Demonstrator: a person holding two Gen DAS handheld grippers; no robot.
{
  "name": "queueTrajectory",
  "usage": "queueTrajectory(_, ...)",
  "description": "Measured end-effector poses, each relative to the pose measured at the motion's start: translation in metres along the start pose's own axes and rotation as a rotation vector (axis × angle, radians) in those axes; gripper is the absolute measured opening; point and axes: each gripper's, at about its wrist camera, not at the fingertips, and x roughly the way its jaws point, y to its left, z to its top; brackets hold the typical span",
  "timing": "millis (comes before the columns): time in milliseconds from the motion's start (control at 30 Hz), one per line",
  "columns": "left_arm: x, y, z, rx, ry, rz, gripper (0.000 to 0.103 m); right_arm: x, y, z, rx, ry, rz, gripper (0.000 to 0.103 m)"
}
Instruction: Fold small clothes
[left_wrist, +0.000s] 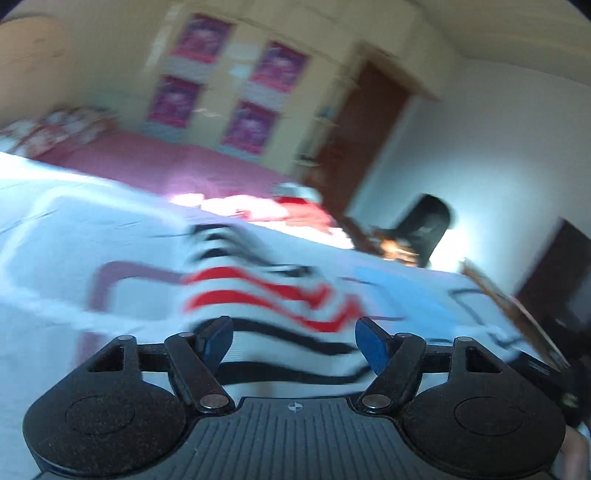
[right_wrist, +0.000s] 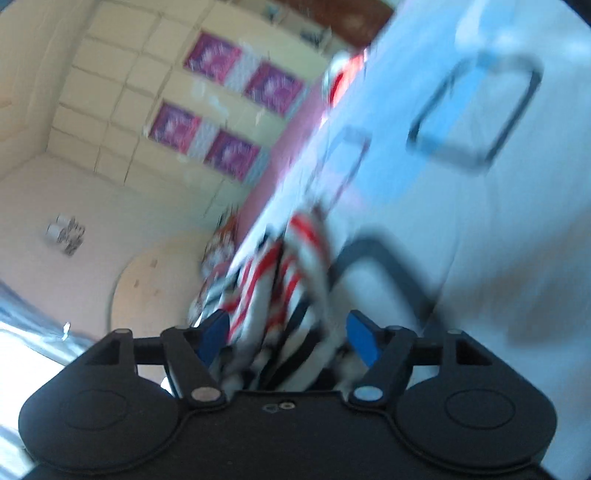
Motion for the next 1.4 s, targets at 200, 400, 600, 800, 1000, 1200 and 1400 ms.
queueTrajectory(200, 0.009, 0.051, -0.014, -0.119, 0.077, 0.080, 0.072, 0.021, 0.017, -0.018, 0.100, 0.092, 0.094, 0.075)
queueTrajectory(400, 0.042, 0.044, -0.027, -0.166, 0.078, 0.073, 0.072, 0.040, 0.031, -0.012, 0.055, 0.198, 0.012, 0.077)
queueTrajectory(600, 0.047, 0.038, -0.030, -0.141, 0.071, 0.103, 0.072, 0.061, 0.059, -0.019, -0.084, 0.209, -0.070, 0.076)
queueTrajectory(800, 0.046, 0.039, -0.030, -0.132, 0.076, 0.103, 0.072, 0.077, 0.099, -0.039, -0.424, 0.229, -0.248, 0.035)
queueTrajectory(1000, 0.046, 0.041, -0.035, -0.139, 0.076, 0.099, 0.072, 0.079, 0.117, -0.053, -0.534, 0.201, -0.266, 0.026)
queueTrajectory(1200, 0.045, 0.044, -0.036, -0.146, 0.071, 0.114, 0.072, 0.064, 0.150, -0.064, -0.737, 0.114, -0.176, 0.022)
queueTrajectory(1400, 0.042, 0.028, -0.033, -0.111, 0.058, 0.106, 0.072, 0.035, 0.164, -0.060, -0.812, 0.030, -0.067, 0.021)
